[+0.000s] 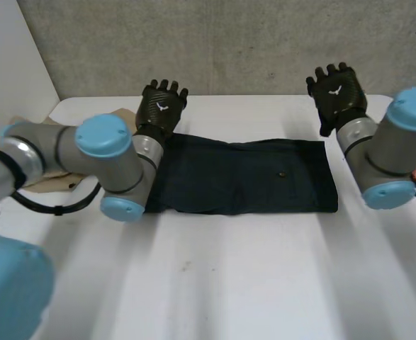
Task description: Fold the laundry.
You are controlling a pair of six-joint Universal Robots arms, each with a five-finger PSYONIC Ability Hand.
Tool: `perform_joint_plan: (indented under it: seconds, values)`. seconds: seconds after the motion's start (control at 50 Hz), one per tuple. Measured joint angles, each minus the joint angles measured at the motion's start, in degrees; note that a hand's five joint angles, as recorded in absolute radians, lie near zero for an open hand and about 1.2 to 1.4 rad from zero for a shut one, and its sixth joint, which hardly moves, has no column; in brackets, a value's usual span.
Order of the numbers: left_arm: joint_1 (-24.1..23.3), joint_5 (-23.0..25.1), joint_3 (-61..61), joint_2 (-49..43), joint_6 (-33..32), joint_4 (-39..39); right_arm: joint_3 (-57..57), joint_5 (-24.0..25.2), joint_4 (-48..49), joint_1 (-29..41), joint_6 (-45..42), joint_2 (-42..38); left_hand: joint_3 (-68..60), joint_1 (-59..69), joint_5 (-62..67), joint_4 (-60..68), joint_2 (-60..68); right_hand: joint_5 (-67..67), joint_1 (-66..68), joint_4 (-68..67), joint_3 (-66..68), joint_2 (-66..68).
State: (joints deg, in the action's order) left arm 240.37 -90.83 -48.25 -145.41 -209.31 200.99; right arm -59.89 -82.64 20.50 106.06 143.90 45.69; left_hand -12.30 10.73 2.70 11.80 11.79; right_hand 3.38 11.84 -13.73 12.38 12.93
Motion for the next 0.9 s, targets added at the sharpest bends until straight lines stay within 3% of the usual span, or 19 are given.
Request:
perform_joint_plan:
  seconds: [0.16,0.26,0.34,0.42,0.58,0.62,0.64,0.66,0.78,0.9]
  values:
    - [-1.24,-0.09,-23.34,17.19,6.28,-0.27,-15.2,0.46,-10.56,-0.54,4.21,14.4,0.0,0.0,0.0,0.0,-0.03,0.0,0.0,0.0,0.01,0.0]
    - [-2.02,-0.01,-33.8,23.49,8.01,-0.23,-19.42,1.35,-19.95,-1.34,8.6,15.96,0.0,0.0,0.0,0.0,-0.04,2.05,0.45,-0.4,2.28,1.24]
    - [-2.2,0.09,-39.74,26.41,9.46,-0.07,-21.56,4.52,-22.5,-3.08,12.23,14.97,0.0,0.0,0.0,0.0,-0.04,8.17,7.35,-8.45,10.0,8.93]
    - [-2.21,0.12,-42.68,27.4,11.07,0.01,-22.49,8.48,-20.24,-4.46,14.37,12.13,0.0,0.0,0.0,0.0,-0.04,11.48,10.31,-12.2,13.35,12.61]
    - [-2.15,0.13,-43.43,27.33,12.66,0.03,-20.22,9.55,-15.64,-4.82,14.39,5.98,0.0,0.0,0.0,0.0,-0.04,17.92,16.31,-18.92,20.4,20.09]
    - [-2.12,0.13,-43.3,27.23,12.73,0.03,-18.72,8.41,-14.6,-4.78,14.1,3.74,0.0,0.0,0.0,0.0,-0.04,31.03,28.06,-32.73,34.22,33.85]
    - [-2.12,0.13,-43.27,27.19,12.73,0.03,-18.28,7.86,-14.28,-4.76,14.02,3.14,0.0,0.0,0.0,0.0,-0.04,44.57,35.95,-48.14,49.53,49.58]
    - [-2.11,0.13,-43.24,27.17,12.73,0.03,-17.88,7.23,-13.85,-4.74,13.93,2.68,0.0,0.0,0.0,0.0,-0.04,46.83,36.38,-50.83,52.31,51.62]
    - [-2.09,0.1,-43.24,27.24,12.67,-0.01,-17.39,4.09,-12.21,-5.21,13.11,2.96,0.0,0.0,0.0,0.0,-0.04,49.53,38.48,-54.48,54.9,53.89]
    - [-1.89,-0.06,-43.53,28.32,12.63,-0.22,-21.18,3.54,-13.75,-8.96,8.0,9.05,0.0,0.0,0.0,0.0,-0.04,50.7,39.56,-54.5,54.9,53.89]
